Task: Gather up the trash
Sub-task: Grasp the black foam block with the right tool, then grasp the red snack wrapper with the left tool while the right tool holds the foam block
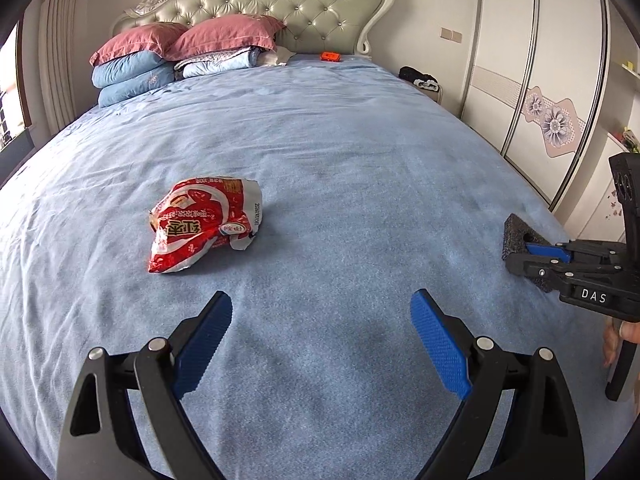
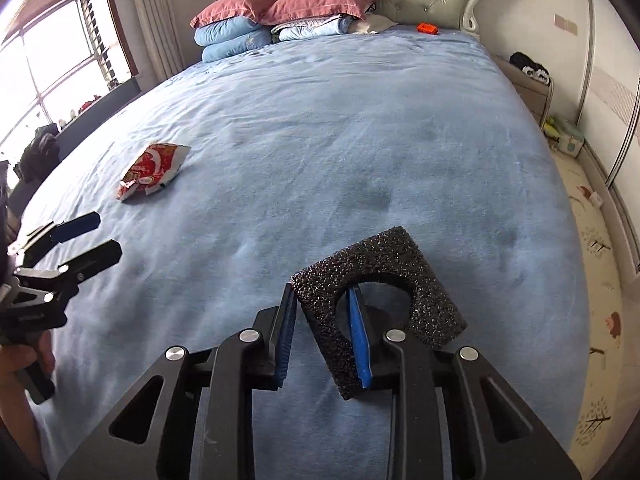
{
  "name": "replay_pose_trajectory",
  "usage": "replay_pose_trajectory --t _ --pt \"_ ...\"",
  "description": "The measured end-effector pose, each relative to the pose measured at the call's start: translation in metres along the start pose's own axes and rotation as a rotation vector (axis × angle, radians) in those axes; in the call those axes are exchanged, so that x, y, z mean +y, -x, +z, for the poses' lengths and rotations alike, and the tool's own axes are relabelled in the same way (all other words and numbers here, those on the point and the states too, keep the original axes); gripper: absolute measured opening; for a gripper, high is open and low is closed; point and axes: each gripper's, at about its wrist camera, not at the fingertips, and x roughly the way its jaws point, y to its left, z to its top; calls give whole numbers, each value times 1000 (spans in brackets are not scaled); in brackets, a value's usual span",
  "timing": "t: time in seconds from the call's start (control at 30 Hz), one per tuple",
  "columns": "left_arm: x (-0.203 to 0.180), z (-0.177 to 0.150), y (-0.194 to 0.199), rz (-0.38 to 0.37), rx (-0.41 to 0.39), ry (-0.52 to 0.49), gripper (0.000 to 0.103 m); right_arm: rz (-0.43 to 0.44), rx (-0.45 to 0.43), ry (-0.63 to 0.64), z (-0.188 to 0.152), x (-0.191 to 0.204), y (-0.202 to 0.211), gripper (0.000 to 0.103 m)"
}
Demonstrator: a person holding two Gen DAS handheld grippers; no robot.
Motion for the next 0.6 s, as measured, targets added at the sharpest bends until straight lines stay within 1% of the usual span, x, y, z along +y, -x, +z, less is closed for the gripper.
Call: replay_pose_trajectory --t 0.03,0.13,0.23,0.37,0.5,0.6 --pt "4 1 1 -3 -3 11 90 27 14 -9 3 7 -5 25" --pt "20 3 4 9 -14 45 90 25 21 40 12 36 -17 25" --pt "35 6 4 20 -13 62 91 105 19 26 21 59 -26 25" --pt "57 9 2 35 -14 99 91 152 19 21 34 84 -40 25" --pt "78 16 -5 47 -7 148 91 149 20 26 46 102 -55 25" --pt "90 25 -14 64 -3 157 91 142 23 23 51 108 -65 25"
